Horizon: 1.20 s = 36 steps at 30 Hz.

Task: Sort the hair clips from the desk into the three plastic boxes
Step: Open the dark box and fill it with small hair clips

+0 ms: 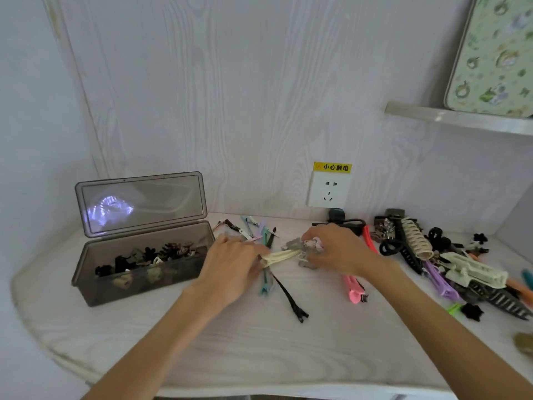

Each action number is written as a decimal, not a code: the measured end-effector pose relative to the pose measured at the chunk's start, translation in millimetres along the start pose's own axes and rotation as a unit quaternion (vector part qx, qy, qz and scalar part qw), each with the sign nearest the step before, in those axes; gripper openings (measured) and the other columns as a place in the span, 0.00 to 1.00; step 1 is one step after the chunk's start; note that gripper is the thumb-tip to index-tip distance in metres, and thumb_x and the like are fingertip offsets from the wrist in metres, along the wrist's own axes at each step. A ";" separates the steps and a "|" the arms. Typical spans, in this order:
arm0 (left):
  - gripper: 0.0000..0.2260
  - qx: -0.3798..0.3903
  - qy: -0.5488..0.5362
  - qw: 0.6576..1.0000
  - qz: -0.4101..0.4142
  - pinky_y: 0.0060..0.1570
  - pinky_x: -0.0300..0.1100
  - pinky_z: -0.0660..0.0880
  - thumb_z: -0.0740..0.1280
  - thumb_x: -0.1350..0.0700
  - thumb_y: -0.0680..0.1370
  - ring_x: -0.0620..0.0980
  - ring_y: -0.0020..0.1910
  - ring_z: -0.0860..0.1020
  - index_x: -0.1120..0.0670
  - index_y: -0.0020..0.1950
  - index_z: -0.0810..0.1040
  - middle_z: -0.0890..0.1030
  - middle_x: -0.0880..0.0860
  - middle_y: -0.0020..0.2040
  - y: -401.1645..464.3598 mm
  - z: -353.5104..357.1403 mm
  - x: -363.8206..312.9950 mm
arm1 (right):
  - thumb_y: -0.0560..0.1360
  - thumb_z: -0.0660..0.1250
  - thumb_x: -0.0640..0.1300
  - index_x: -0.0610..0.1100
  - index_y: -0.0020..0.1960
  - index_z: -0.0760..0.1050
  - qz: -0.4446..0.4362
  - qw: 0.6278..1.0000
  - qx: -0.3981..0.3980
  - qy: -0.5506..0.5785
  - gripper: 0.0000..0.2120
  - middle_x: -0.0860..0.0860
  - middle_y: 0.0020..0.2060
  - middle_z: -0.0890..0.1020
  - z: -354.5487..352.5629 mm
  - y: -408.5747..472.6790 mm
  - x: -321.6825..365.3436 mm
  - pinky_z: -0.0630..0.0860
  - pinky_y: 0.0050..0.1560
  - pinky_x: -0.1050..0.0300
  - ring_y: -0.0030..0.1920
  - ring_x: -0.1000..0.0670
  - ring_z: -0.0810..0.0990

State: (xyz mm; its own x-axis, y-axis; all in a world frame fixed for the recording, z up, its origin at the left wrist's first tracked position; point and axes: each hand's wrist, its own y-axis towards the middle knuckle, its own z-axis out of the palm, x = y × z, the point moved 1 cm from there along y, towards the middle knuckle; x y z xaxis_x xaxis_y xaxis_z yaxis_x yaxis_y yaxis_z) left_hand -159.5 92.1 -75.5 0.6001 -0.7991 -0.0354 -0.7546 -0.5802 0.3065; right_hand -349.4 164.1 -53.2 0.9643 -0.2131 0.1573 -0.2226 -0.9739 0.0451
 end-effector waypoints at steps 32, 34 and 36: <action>0.16 0.057 -0.158 0.985 0.049 0.59 0.47 0.70 0.59 0.59 0.80 0.50 0.65 0.70 0.47 0.65 0.72 0.72 0.48 0.67 61.3 -17.1 -73.7 | 0.73 0.61 0.35 0.45 0.55 0.80 0.185 0.949 -0.207 0.148 0.15 0.45 0.54 0.82 -21.1 -80.1 -87.3 0.73 0.57 0.54 0.54 0.45 0.79; 0.18 0.054 -0.165 0.980 0.096 0.65 0.49 0.67 0.58 0.60 0.80 0.50 0.69 0.66 0.48 0.69 0.68 0.68 0.49 0.71 97.4 -4.1 -91.4 | 0.73 0.61 0.37 0.42 0.61 0.75 0.256 0.936 -0.229 0.081 0.17 0.41 0.56 0.79 -21.8 -69.7 -111.9 0.68 0.60 0.52 0.58 0.40 0.75; 0.21 0.070 -0.175 0.970 0.151 0.69 0.48 0.63 0.58 0.60 0.80 0.50 0.72 0.61 0.48 0.72 0.64 0.63 0.48 0.74 120.2 5.2 -113.6 | 0.74 0.60 0.41 0.40 0.66 0.68 0.307 0.934 -0.180 0.039 0.21 0.38 0.60 0.75 -16.4 -68.2 -131.9 0.64 0.64 0.48 0.62 0.37 0.71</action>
State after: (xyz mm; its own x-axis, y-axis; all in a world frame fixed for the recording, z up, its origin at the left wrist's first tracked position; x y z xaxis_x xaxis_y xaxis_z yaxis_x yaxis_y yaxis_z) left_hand -319.8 112.3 -39.5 0.2381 -0.9260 -0.2931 -0.9250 -0.3083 0.2223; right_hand -463.7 259.9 -60.8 0.6293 -0.7026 0.3321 -0.7770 -0.5782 0.2489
